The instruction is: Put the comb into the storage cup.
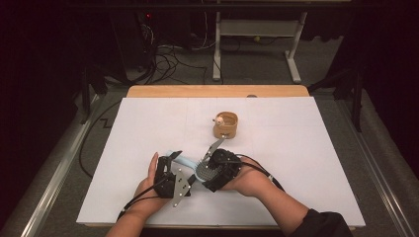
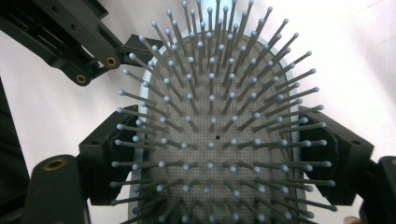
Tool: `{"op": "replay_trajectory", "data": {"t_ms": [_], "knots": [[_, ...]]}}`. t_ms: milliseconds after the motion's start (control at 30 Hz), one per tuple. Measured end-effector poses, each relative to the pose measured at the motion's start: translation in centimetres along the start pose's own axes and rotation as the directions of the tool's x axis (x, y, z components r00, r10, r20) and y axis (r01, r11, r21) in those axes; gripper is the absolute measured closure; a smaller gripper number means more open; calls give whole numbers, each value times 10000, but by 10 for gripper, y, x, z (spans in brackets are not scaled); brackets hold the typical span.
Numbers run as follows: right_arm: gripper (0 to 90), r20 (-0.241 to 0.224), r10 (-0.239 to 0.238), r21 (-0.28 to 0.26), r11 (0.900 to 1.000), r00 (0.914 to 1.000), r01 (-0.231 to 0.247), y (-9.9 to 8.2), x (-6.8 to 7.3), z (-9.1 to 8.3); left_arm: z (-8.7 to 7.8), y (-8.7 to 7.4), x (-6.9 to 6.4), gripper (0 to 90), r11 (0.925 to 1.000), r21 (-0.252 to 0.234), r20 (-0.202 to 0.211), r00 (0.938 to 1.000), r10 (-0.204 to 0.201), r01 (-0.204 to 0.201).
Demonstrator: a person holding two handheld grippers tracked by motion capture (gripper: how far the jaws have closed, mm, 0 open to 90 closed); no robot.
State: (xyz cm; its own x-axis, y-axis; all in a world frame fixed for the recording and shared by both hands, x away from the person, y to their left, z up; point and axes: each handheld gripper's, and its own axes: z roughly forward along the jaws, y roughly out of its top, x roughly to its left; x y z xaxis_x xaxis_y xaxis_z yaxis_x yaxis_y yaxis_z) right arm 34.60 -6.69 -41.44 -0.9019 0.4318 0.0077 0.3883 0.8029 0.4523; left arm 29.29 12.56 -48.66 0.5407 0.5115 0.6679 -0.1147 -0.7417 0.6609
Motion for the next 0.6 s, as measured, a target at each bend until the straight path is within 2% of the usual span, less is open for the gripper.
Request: {"op": "replay_trajectory", "data": {"t_ms": [100, 167, 200, 433, 567, 600], "knots": [[206, -28, -15, 21, 10000, 10000, 15, 1, 0, 0, -1, 1, 0, 79, 10000, -5, 77, 9999, -89, 89], [206, -2, -6, 58, 10000, 10000, 6, 1, 0, 0, -2, 1, 2, 130, 9999, 13, 235, 9997, -117, 116], [207, 3, -59, 64, 10000, 10000, 58, 1, 0, 1, -2, 2, 2, 157, 9999, -12, 209, 9997, -110, 110], [206, 0, 44, 44, 10000, 10000, -44, 0, -1, 0, -3, 3, 0, 156, 9999, -121, 79, 10000, 15, -14], [206, 26, 81, 12, 10000, 10000, -81, 1, -2, 0, -3, 3, 0, 188, 9996, -158, 20, 9997, 229, -229], [206, 31, 85, 36, 10000, 10000, -85, 1, -1, 0, -3, 2, 0, 203, 9998, -87, 38, 9999, 160, -159]]}}
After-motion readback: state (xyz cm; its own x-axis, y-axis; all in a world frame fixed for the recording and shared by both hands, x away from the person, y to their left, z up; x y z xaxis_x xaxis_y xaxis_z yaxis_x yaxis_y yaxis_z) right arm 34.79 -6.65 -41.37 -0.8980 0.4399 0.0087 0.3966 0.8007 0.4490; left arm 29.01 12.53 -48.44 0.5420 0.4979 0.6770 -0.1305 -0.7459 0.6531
